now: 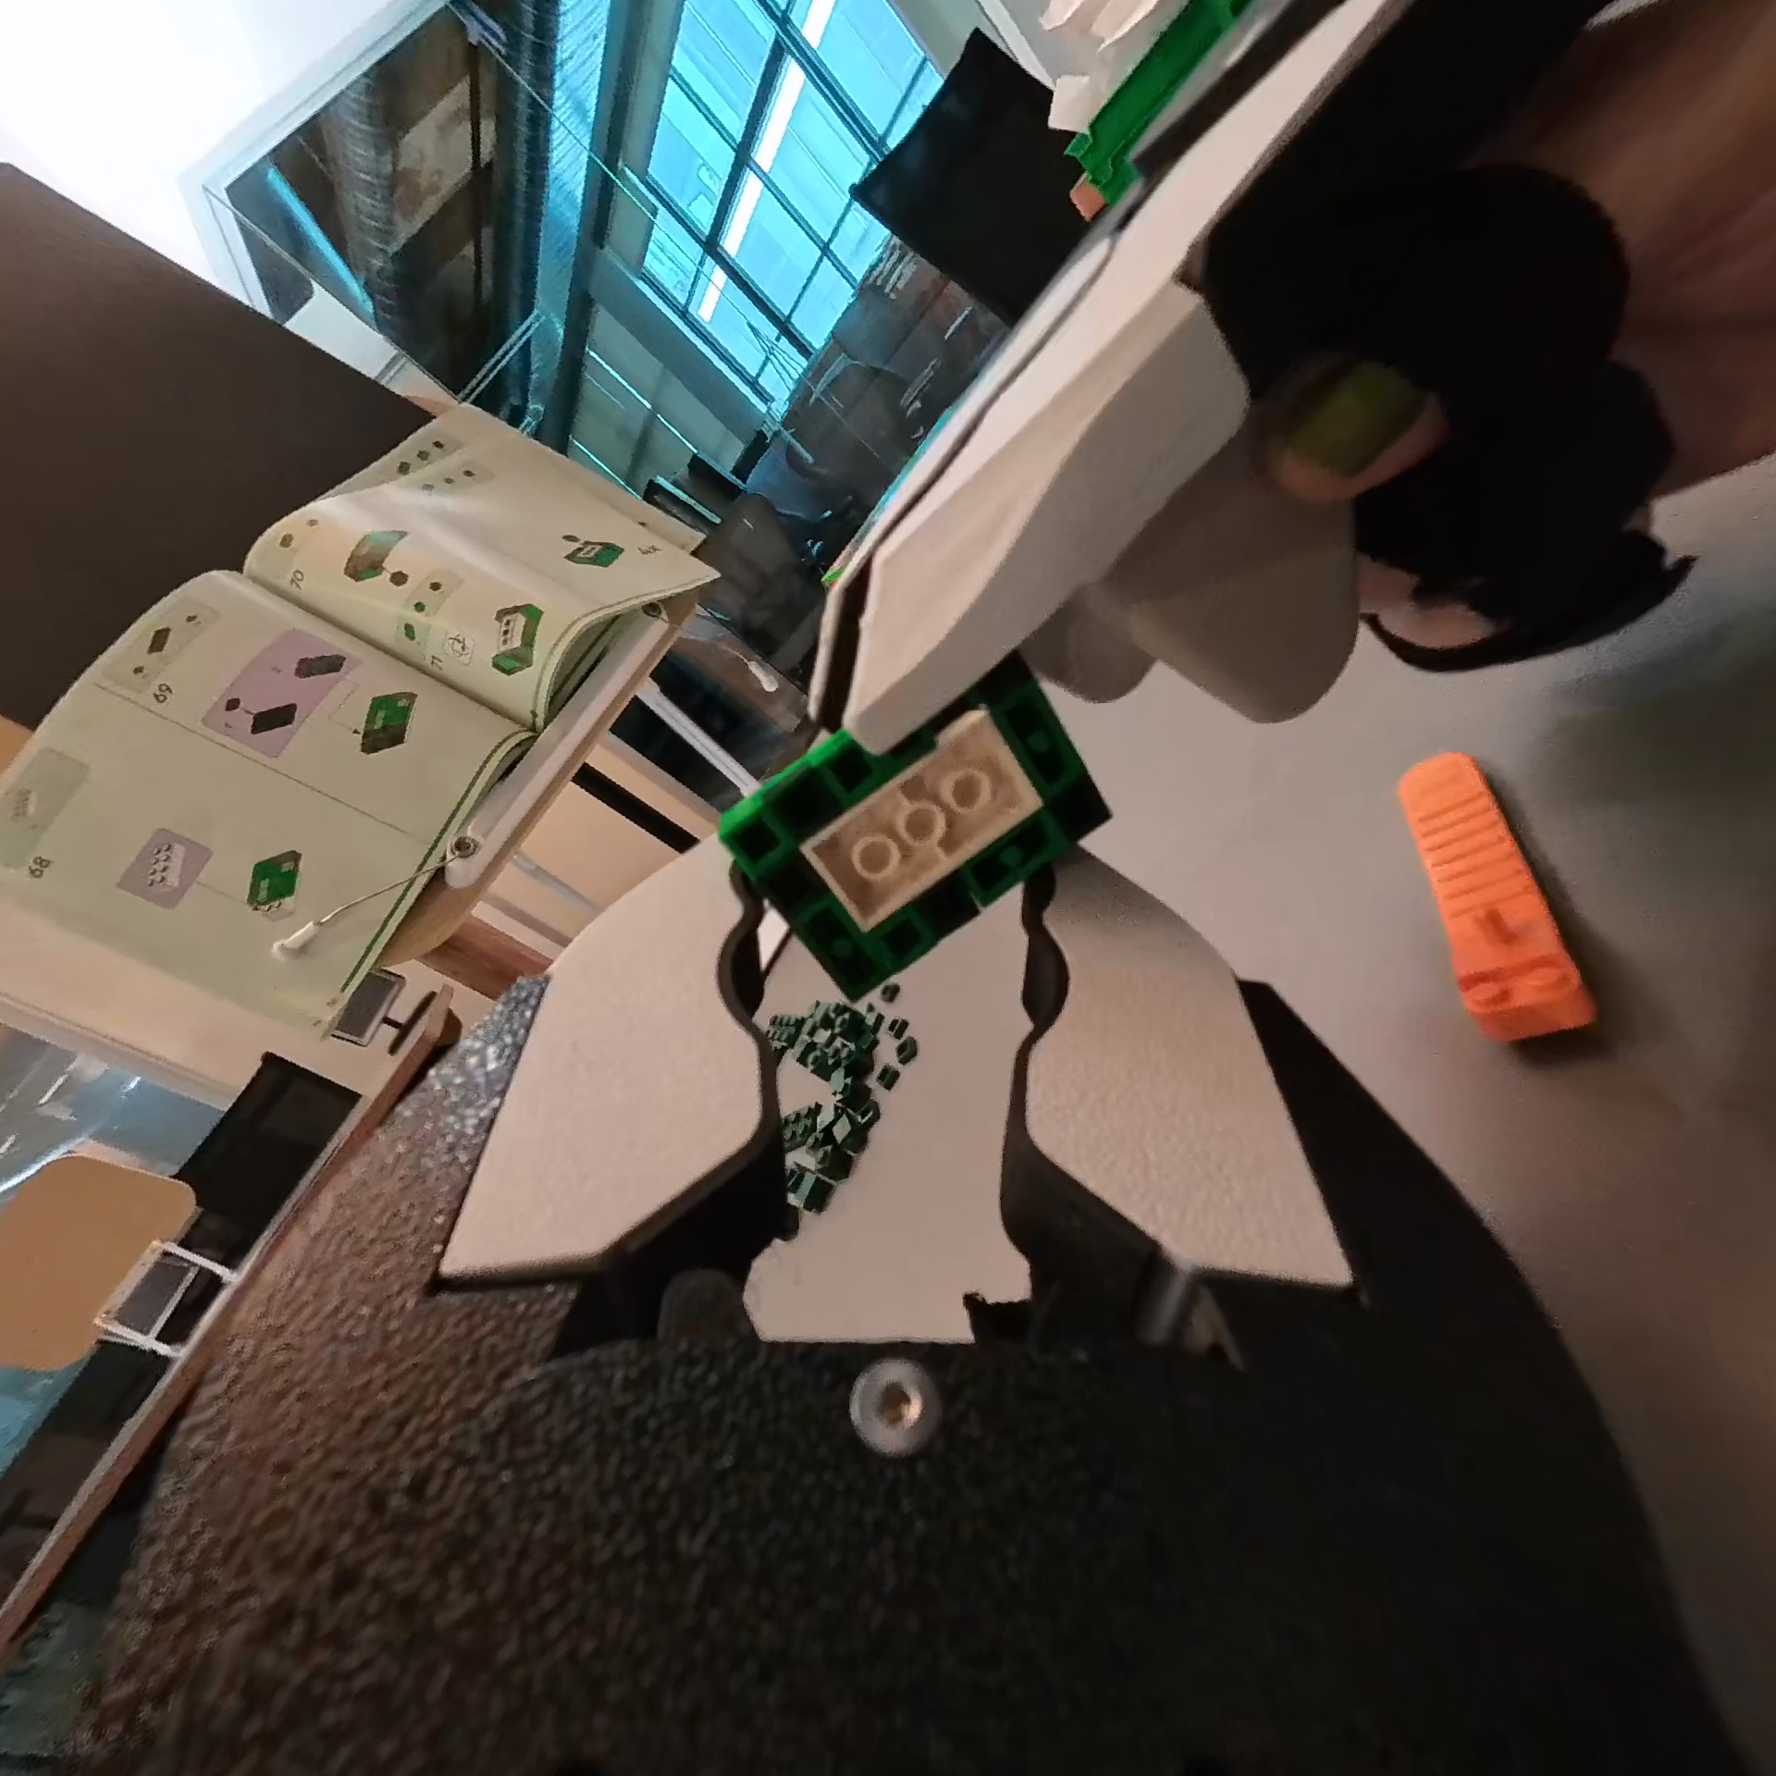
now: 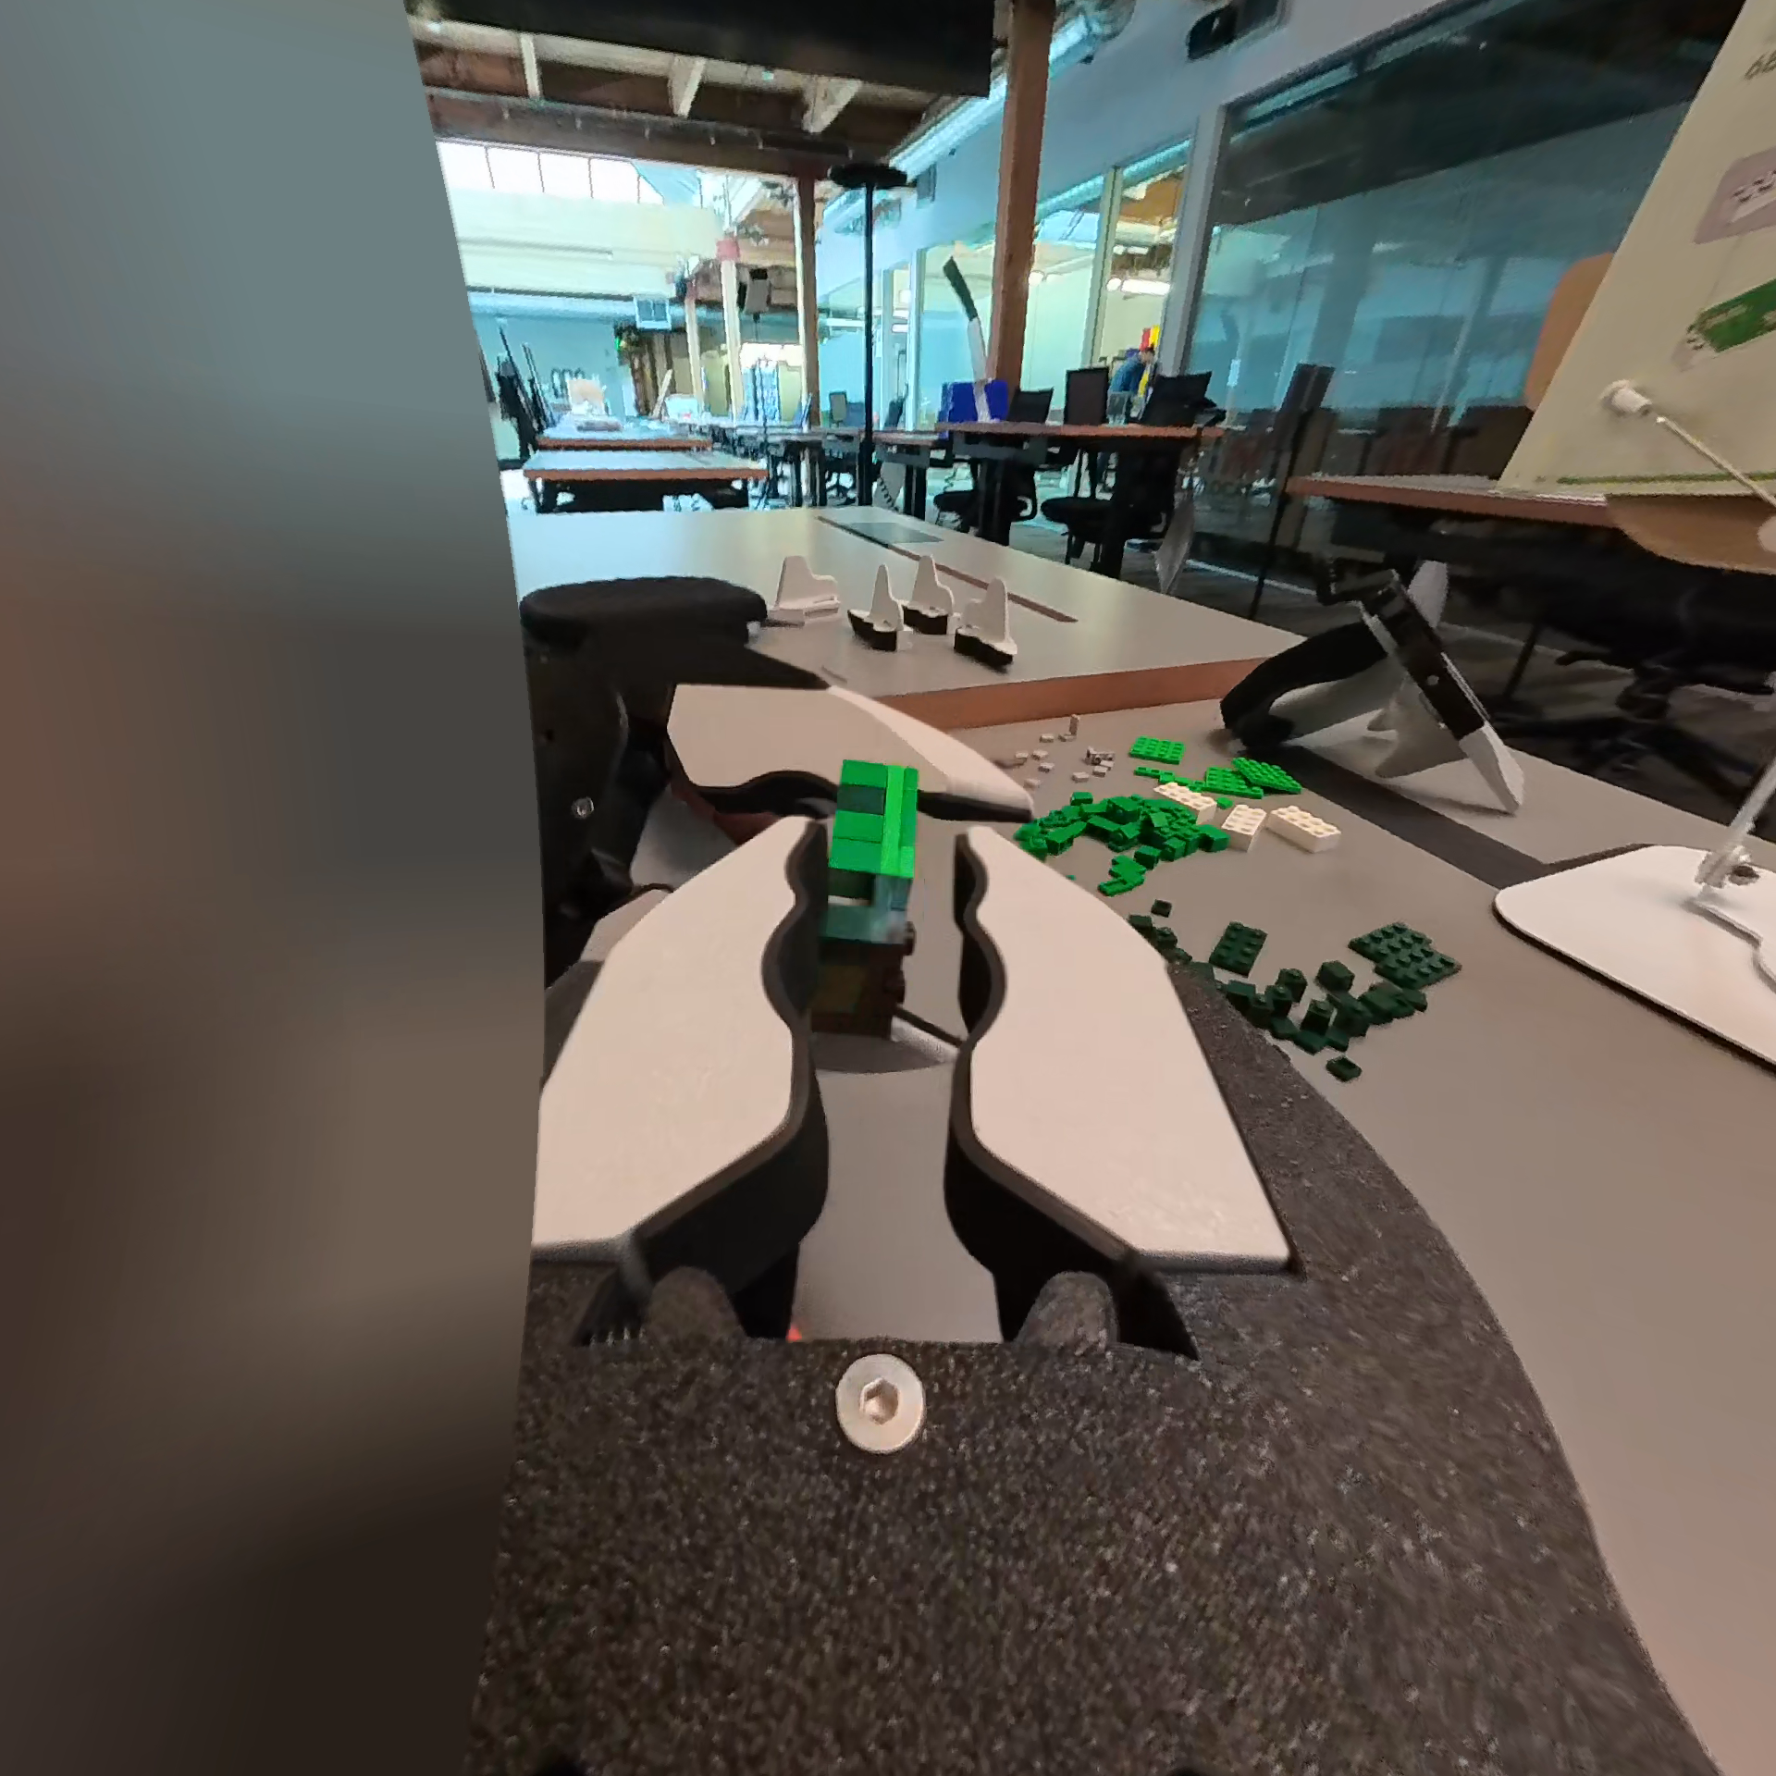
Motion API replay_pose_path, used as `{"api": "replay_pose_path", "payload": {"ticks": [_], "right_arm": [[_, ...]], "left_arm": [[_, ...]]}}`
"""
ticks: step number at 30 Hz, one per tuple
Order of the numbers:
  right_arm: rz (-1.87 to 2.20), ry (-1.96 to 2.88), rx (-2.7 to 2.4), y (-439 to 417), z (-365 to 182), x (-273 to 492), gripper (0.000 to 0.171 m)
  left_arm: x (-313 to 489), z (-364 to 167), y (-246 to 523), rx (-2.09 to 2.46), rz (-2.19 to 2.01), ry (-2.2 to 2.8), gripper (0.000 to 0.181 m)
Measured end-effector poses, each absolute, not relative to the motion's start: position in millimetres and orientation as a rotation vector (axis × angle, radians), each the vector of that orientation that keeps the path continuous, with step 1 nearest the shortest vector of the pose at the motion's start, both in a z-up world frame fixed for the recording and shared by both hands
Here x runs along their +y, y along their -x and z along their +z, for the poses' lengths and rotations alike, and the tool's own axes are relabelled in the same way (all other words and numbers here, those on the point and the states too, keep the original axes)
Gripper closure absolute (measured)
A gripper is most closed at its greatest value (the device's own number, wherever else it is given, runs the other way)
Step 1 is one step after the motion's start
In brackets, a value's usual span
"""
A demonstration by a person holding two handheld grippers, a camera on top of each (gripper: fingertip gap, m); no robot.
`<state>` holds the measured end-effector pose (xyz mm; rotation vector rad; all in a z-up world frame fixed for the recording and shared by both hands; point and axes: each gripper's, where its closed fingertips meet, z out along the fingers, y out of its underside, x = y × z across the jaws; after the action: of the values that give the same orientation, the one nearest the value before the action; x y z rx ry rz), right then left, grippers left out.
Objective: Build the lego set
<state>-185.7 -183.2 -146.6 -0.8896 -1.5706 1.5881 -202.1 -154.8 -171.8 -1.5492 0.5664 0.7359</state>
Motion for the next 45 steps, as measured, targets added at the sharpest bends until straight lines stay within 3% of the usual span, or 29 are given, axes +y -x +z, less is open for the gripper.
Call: {"api": "replay_pose_path", "payload": {"ticks": [1,10,16,23,31,33,37,45], "right_arm": [[1.581,0.883,-1.604,185.1,-148.7,-184.4,0.144],[1.551,0.964,-1.860,176.9,-167.9,-182.5,0.154],[1.667,1.033,-1.580,186.6,-152.6,-164.4,0.155],[1.904,1.039,-1.444,187.6,-147.3,-179.5,0.155],[1.910,1.052,-1.439,190.0,-150.5,-178.4,0.155],[1.957,1.037,-1.434,188.0,-147.3,-181.2,0.155],[1.929,1.014,-1.422,188.3,-146.9,-181.7,0.155],[1.755,1.034,-1.538,192.4,-159.2,-176.6,0.154]], "left_arm": [[-154.6,-173.3,201.6,0.579,0.742,1.555,0.134],[-150.2,-185.3,198.3,0.649,0.756,1.598,0.135],[-146.5,-182.2,194.2,0.529,0.554,1.620,0.087],[-157.5,-161.4,192.7,0.499,0.613,1.508,0.122],[-156.5,-165.6,195.7,0.491,0.624,1.545,0.122],[-153.6,-169.8,198.0,0.484,0.629,1.573,0.110],[-156.7,-164.5,198.9,0.483,0.663,1.539,0.123],[-155.0,-175.3,205.0,0.536,0.718,1.608,0.124]]}}
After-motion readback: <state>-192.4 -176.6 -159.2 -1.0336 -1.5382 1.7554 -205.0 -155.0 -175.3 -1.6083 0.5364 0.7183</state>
